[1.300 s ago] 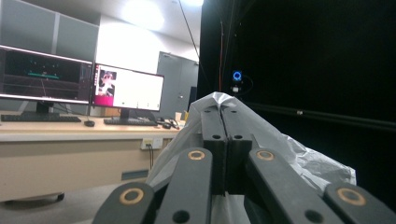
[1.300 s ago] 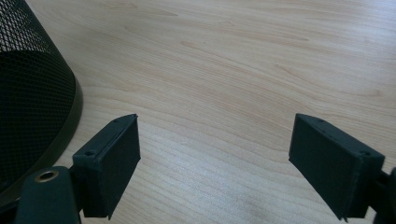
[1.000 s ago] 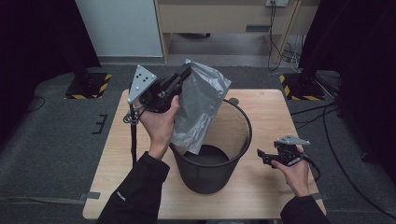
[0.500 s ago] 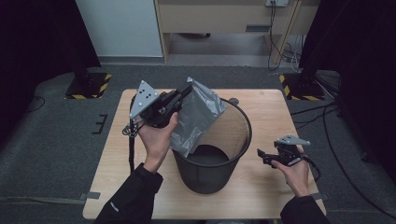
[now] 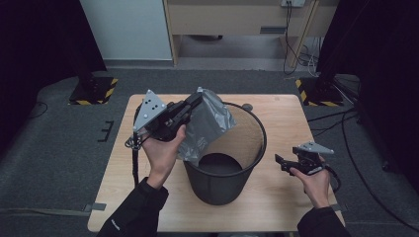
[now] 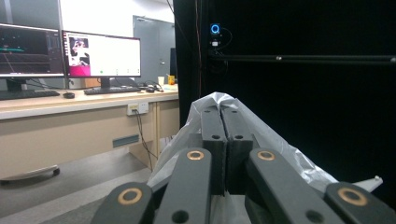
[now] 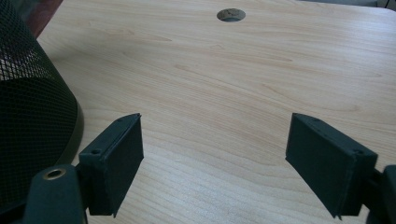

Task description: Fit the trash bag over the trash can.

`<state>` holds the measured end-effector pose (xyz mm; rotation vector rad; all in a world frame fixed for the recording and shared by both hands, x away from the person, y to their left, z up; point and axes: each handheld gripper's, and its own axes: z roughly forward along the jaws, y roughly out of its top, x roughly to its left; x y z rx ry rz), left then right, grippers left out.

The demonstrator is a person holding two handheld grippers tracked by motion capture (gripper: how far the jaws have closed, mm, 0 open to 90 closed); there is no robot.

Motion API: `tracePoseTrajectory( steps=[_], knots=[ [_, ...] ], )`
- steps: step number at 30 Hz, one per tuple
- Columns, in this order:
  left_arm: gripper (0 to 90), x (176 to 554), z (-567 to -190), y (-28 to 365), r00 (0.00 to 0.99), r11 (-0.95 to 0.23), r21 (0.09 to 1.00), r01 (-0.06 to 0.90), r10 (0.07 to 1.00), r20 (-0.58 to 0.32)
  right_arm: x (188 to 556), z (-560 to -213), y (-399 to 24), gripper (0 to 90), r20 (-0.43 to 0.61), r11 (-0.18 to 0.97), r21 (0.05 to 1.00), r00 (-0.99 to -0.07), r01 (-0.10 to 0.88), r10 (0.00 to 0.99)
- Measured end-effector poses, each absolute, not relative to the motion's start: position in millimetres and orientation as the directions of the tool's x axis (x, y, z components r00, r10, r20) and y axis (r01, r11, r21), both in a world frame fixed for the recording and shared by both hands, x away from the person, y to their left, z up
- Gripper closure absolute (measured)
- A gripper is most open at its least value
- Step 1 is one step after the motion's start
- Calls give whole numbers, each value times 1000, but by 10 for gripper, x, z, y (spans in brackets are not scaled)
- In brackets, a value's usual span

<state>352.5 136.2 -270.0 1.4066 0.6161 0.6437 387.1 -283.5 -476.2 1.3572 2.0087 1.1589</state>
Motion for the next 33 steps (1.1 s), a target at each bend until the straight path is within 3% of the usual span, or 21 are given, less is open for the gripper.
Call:
tracePoseTrajectory(
  steps=[17,33],
  knots=[
    [875,3370,-3000,1436,725,48,998,44,686,-65,3850,-4664,-2846,198,92,131,864,-409,485,908],
    [871,3442,-3144,1358,723,45,996,76,685,-86,3739,-4065,-2919,287,144,-28,962,-416,272,898]
  ],
)
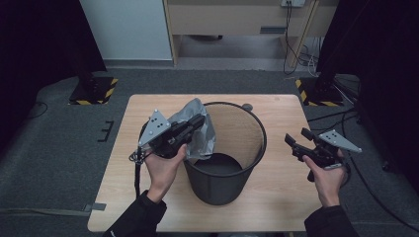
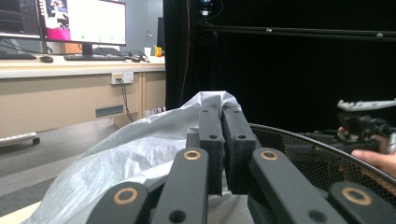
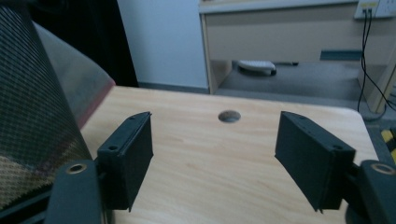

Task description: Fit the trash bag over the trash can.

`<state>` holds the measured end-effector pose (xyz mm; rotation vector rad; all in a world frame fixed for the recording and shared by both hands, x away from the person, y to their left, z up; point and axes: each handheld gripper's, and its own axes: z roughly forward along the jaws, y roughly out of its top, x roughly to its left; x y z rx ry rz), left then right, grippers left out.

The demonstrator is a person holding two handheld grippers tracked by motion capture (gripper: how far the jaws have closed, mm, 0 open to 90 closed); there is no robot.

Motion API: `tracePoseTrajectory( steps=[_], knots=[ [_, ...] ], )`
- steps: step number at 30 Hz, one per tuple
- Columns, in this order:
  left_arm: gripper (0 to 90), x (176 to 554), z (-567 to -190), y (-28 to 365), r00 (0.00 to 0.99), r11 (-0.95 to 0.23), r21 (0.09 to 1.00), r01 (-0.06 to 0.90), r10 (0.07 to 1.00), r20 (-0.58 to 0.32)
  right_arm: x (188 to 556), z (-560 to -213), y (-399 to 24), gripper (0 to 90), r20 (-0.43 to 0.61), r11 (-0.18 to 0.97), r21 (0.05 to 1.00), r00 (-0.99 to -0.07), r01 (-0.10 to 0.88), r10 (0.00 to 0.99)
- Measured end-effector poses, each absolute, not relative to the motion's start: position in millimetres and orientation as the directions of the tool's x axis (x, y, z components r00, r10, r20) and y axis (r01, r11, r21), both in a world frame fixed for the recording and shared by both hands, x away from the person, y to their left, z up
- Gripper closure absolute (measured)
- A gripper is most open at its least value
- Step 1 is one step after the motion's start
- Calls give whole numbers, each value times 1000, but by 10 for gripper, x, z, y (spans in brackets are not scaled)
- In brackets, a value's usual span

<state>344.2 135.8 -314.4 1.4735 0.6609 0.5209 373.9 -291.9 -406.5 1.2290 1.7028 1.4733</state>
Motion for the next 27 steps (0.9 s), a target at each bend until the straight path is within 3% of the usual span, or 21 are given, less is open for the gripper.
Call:
tracePoseTrajectory(
  steps=[10,21,25,27],
  knots=[
    [870,3500,-2979,1318,721,26,997,71,690,-69,3662,-3772,-2875,316,149,-73,982,-467,176,871],
    [850,3590,-2918,1223,733,8,995,98,676,-78,3700,-3931,-2902,313,154,-57,973,-447,222,881],
    [808,3653,-2913,1222,739,8,993,118,668,-94,3704,-3941,-2890,313,151,-51,972,-447,228,882],
    [727,3686,-2905,1232,746,8,991,134,658,-106,3706,-3944,-2888,312,151,-50,972,-447,231,882]
  ],
)
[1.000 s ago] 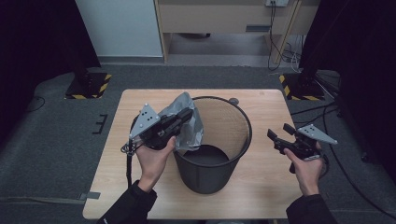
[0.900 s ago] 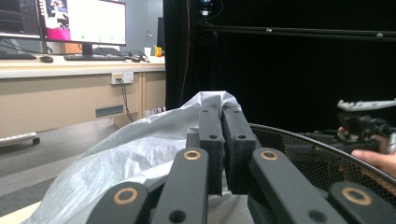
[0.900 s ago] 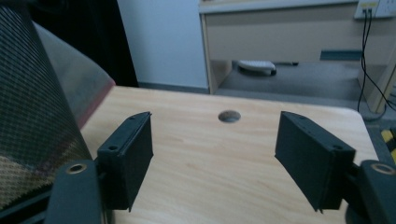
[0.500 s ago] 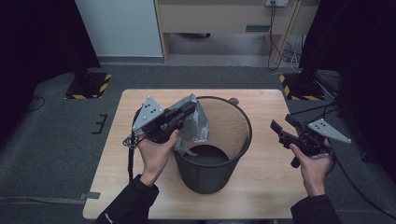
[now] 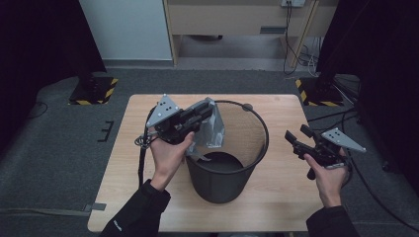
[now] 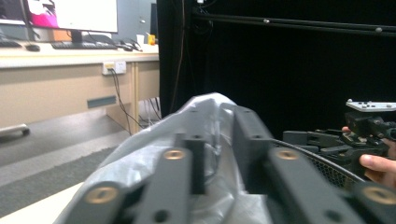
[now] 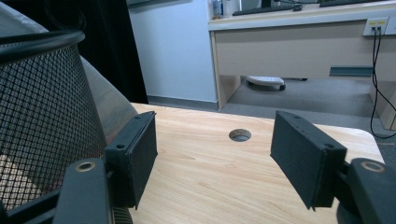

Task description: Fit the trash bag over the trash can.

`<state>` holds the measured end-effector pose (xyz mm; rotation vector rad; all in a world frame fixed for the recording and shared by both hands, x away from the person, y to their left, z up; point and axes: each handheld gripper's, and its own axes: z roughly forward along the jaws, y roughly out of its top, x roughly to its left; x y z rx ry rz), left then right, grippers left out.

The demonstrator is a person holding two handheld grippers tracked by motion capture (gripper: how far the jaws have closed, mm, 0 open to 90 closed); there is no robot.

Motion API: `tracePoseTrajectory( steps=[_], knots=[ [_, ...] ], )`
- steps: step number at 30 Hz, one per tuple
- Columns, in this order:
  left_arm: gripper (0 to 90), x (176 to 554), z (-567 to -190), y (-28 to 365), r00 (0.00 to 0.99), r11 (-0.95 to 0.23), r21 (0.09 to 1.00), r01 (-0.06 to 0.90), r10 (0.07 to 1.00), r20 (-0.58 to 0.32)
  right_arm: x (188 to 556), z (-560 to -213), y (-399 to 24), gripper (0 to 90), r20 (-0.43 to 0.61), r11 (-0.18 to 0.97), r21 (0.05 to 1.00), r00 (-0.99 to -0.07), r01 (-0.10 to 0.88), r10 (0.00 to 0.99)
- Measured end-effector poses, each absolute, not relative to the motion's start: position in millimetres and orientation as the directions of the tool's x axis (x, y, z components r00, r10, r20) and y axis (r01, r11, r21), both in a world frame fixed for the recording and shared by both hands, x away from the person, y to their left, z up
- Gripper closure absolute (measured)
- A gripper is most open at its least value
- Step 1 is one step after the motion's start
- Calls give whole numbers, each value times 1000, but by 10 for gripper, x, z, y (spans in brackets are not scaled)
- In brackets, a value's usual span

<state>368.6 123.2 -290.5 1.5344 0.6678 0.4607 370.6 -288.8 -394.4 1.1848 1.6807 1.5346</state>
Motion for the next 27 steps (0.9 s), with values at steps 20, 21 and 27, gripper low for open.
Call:
tracePoseTrajectory(
  steps=[20,21,27],
  knots=[
    [405,3568,-2809,1573,701,69,992,101,703,-121,3705,-4003,-2936,303,158,-54,968,-428,244,890],
    [402,3573,-2811,1606,693,82,991,105,708,-132,3705,-4003,-2938,302,159,-55,968,-428,245,890],
    [385,3676,-2919,1804,636,109,983,145,751,-177,3704,-3995,-2946,302,150,-49,970,-428,238,891]
  ],
)
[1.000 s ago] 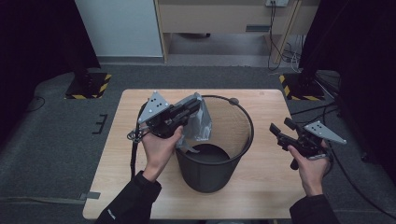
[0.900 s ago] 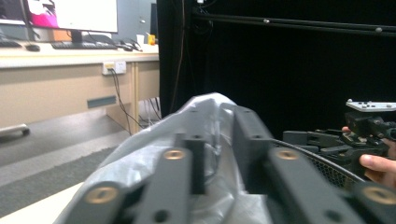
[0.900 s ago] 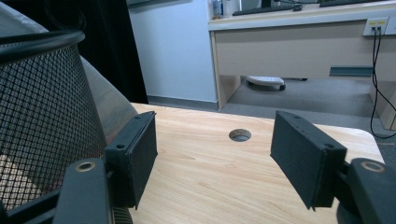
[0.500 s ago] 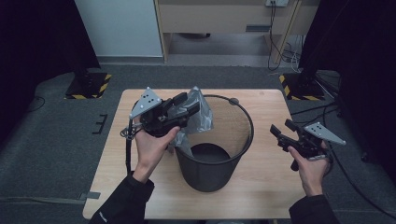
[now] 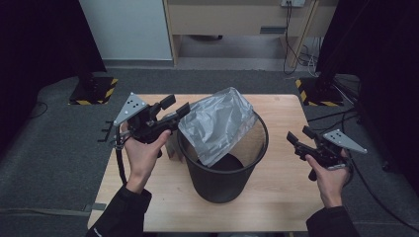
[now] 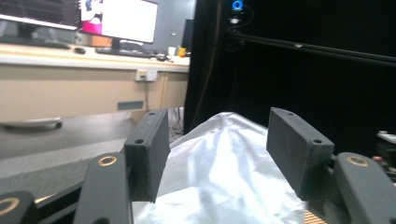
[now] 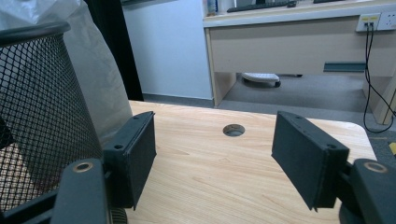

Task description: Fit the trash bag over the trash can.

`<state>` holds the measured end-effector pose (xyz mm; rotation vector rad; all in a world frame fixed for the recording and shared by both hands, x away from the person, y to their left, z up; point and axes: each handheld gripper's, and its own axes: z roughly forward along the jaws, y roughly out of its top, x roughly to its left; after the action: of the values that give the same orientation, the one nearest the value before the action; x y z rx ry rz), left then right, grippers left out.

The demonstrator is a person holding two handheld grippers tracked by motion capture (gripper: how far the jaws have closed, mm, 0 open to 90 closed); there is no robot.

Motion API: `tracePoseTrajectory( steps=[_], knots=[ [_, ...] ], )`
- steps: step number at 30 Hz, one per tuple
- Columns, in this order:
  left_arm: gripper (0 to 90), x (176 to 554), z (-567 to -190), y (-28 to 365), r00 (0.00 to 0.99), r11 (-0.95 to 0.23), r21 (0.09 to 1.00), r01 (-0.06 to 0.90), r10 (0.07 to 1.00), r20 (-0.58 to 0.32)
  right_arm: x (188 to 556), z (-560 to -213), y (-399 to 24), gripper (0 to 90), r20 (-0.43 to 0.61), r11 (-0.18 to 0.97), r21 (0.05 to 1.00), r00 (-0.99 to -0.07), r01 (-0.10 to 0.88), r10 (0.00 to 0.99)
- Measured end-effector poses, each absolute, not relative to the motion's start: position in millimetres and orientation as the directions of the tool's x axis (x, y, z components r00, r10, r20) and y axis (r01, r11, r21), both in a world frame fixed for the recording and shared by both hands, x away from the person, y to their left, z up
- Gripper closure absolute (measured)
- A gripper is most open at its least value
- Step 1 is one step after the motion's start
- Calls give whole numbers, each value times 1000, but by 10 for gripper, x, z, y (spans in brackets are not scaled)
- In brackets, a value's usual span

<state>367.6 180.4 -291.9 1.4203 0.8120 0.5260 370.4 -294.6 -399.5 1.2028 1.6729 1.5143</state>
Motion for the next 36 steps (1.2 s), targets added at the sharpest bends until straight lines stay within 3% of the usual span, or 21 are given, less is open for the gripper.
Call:
tracePoseTrajectory(
  steps=[5,15,21,25,31,36],
  knots=[
    [370,3820,-3117,1893,590,114,971,209,777,-218,3707,-4007,-2945,299,156,-52,968,-426,247,891],
    [394,3873,-3373,1840,596,91,954,284,763,-251,3715,-4022,-2935,295,158,-49,965,-426,257,891],
    [519,3879,-3405,1775,604,90,948,304,752,-265,3713,-4019,-2942,296,149,-41,967,-430,250,891],
    [661,3864,-3402,1701,610,70,947,313,750,-257,3714,-4024,-2945,297,154,-45,966,-427,256,891],
    [713,3850,-3355,1672,577,73,949,308,779,-247,3714,-4022,-2948,298,154,-44,966,-427,255,891],
    [867,3833,-3265,1744,570,92,958,272,787,-237,3715,-4013,-2957,299,152,-45,967,-427,252,891]
  ],
)
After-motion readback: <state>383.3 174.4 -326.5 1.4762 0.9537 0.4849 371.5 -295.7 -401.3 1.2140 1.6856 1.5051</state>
